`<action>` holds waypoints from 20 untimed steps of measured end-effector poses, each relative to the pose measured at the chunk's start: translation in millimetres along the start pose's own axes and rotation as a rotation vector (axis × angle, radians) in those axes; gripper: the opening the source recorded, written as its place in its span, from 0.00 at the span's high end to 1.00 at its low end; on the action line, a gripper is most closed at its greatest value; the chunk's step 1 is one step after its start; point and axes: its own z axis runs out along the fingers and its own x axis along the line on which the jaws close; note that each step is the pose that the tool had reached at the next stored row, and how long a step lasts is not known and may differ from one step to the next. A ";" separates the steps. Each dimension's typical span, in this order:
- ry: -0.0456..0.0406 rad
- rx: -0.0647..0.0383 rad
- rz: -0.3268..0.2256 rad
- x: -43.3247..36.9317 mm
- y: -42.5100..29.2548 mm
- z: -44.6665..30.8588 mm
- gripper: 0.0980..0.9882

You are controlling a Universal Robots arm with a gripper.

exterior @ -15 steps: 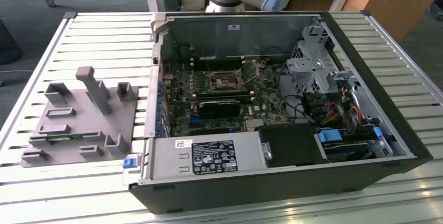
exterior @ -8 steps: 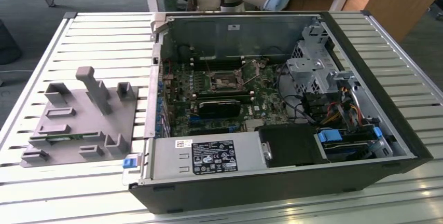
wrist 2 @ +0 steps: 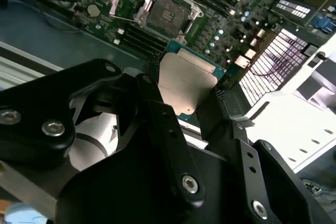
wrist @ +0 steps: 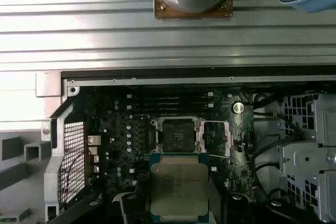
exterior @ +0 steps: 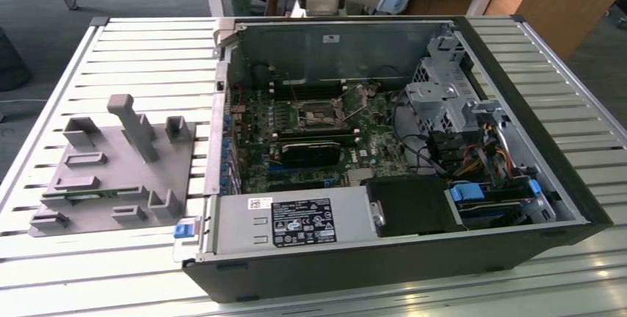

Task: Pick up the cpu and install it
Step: 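Pick up the cpu and move it towards the insertion slot, then place the cpu into insertion slot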

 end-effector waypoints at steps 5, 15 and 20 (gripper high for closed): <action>-0.0004 0.000 0.000 -17.5 0.7 1.2 0.51; -0.0021 0.005 0.020 -29.1 1.4 2.1 0.51; -0.0063 0.005 0.098 -29.1 1.4 3.4 0.51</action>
